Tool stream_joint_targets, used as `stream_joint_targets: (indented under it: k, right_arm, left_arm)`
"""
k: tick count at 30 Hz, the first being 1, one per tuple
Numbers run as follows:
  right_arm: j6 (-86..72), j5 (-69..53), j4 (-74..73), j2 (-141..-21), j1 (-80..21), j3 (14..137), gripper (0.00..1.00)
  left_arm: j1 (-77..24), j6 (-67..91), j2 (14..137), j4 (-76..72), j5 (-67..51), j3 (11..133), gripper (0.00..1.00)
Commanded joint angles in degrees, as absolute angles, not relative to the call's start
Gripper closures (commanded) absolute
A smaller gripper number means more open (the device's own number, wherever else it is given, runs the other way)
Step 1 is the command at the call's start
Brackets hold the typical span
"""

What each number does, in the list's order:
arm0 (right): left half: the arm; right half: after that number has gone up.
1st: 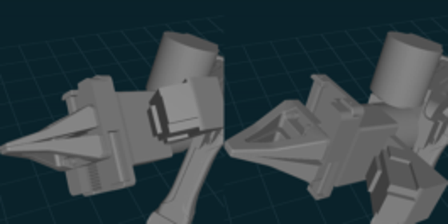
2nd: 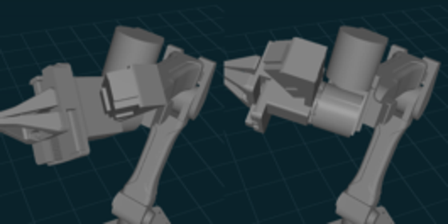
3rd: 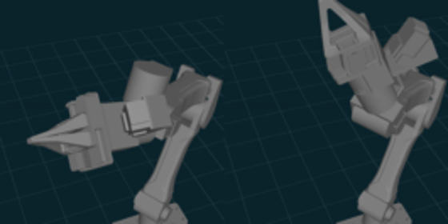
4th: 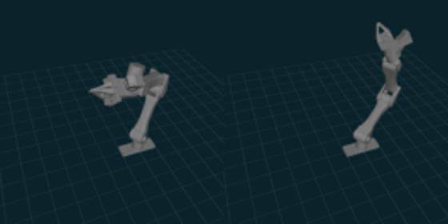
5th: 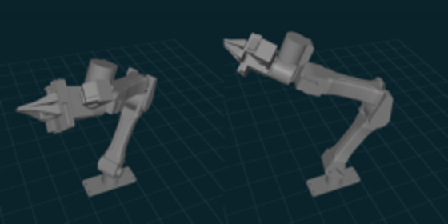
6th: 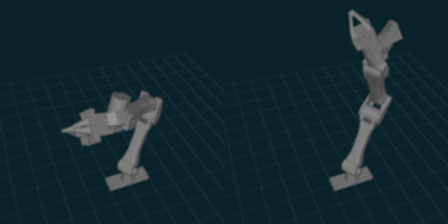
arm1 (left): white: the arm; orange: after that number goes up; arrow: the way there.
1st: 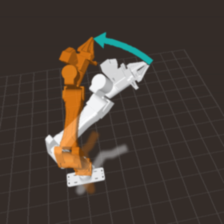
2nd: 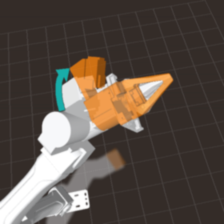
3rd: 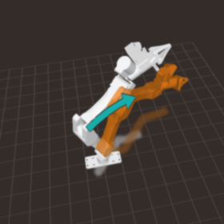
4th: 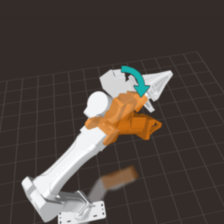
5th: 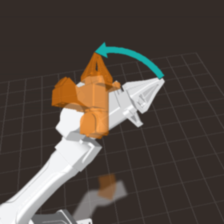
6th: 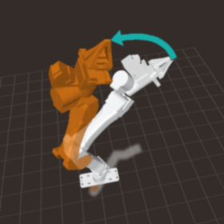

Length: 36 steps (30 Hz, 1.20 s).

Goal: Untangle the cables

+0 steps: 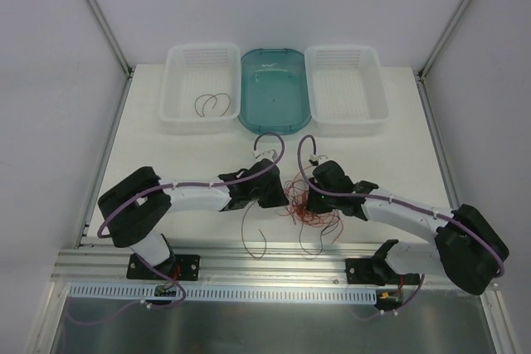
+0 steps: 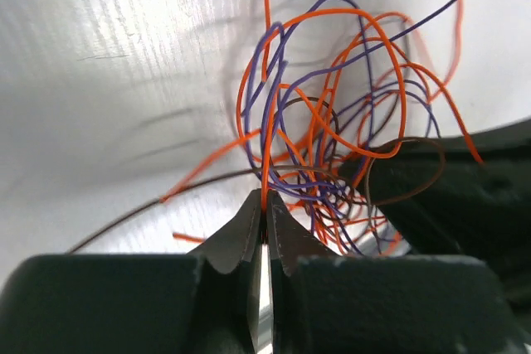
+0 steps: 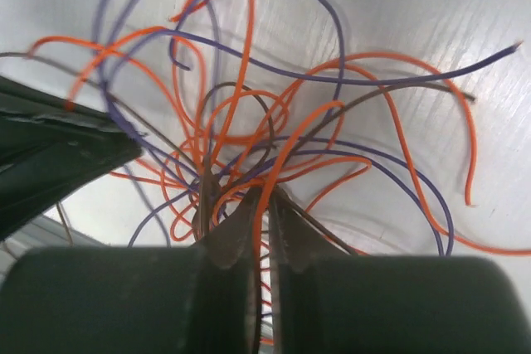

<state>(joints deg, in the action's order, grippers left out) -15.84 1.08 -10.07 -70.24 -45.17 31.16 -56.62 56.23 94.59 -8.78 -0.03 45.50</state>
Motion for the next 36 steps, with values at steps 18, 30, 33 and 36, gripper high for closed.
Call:
stream_joint_targets:
  k: [18, 30, 33, 36]
  right_arm:
    - [-7.6, 31.4, -45.2, -38.8, -43.5, 51.8, 0.99]
    - [-4.3, 33.1, -48.5, -35.8, -36.7, 58.9, 0.99]
    - [-2.0, 33.8, -49.2, -36.8, -36.6, 64.6, 0.99]
    - [-0.4, 38.7, -49.1, -35.6, -36.6, 67.2, 0.98]
  left_arm:
    - [-44.2, 35.0, 52.6, 10.9, 20.3, 46.6, 1.0]
    - [-26.5, 31.7, 46.0, 23.3, 16.6, 47.1, 1.0]
    - [-25.6, 30.1, 47.1, 26.4, 16.7, 51.0, 1.0]
    - [-24.5, 29.0, 46.3, 28.8, 19.6, 52.8, 1.0]
